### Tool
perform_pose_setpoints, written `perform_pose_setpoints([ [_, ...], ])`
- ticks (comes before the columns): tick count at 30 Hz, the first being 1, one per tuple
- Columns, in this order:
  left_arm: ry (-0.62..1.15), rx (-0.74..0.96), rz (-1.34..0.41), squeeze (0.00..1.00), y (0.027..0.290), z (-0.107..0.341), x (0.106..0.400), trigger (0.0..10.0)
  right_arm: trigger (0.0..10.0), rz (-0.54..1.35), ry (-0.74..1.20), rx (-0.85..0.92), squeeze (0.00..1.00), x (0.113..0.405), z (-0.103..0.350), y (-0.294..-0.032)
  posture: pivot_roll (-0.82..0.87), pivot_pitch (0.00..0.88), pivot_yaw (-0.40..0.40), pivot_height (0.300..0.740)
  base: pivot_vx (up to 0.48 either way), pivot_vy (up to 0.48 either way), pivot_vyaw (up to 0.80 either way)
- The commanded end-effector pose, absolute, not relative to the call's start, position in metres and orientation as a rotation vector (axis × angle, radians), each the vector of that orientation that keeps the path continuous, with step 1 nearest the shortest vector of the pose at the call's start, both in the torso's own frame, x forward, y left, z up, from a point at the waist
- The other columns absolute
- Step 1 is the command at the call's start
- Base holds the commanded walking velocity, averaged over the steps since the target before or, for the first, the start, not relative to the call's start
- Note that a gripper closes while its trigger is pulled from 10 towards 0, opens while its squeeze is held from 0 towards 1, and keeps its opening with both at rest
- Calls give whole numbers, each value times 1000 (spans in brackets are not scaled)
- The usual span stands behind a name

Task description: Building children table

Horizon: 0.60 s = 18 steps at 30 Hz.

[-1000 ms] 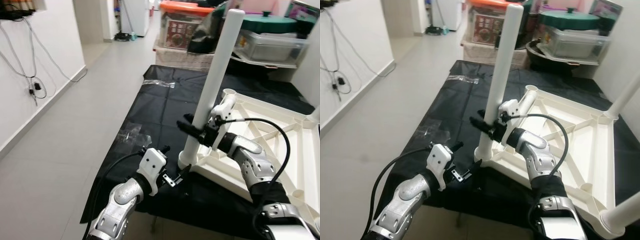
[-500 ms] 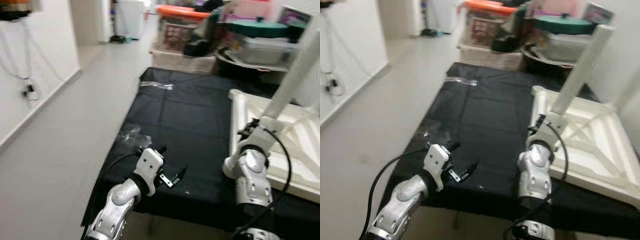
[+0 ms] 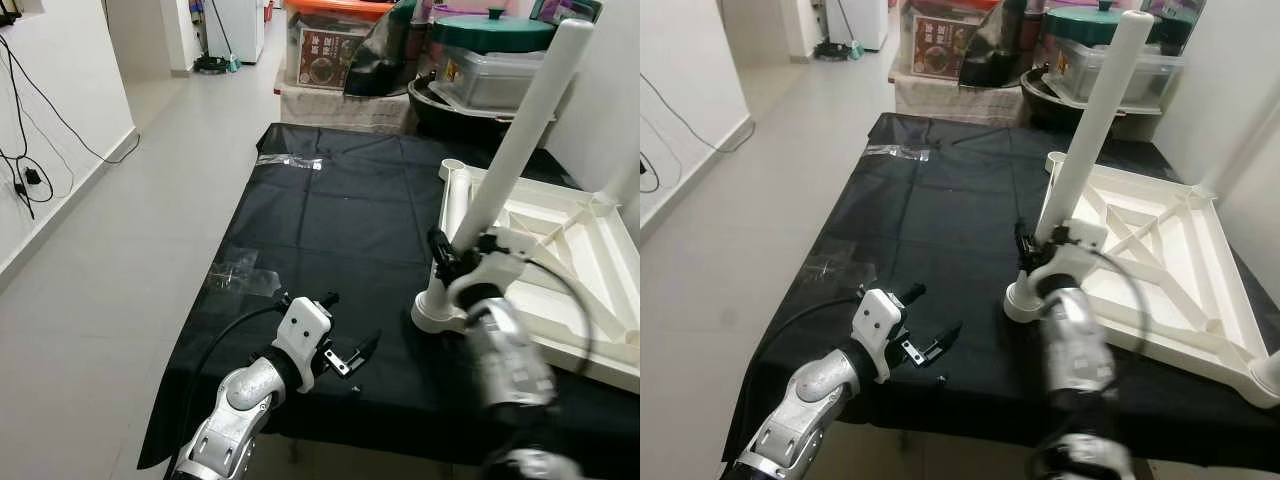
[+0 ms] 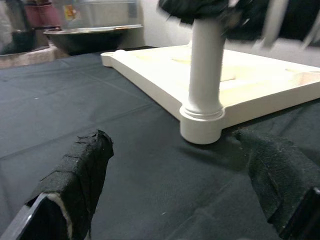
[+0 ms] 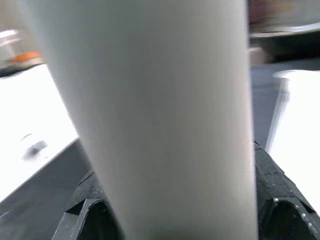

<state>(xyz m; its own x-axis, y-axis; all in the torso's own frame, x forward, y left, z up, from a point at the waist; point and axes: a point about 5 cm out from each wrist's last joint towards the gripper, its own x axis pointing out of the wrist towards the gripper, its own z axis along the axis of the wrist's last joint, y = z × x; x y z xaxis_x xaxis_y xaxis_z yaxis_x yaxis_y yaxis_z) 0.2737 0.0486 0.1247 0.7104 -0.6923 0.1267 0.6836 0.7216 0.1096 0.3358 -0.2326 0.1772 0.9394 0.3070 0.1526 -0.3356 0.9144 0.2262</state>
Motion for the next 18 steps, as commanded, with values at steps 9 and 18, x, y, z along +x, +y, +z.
perform_pose_setpoints([
  [9, -165, 59, -772, 0, 47, 126, 274, 10000, 10000, 758, -58, 195, 0, 334, 187, -212, 88, 0, -92, 740, 0, 0, 0],
  [18, -168, 61, -773, 0, 46, 126, 272, 10000, 510, 1094, 156, -16, 0, 343, 164, -158, 105, 0, -103, 740, 0, 0, 0],
])
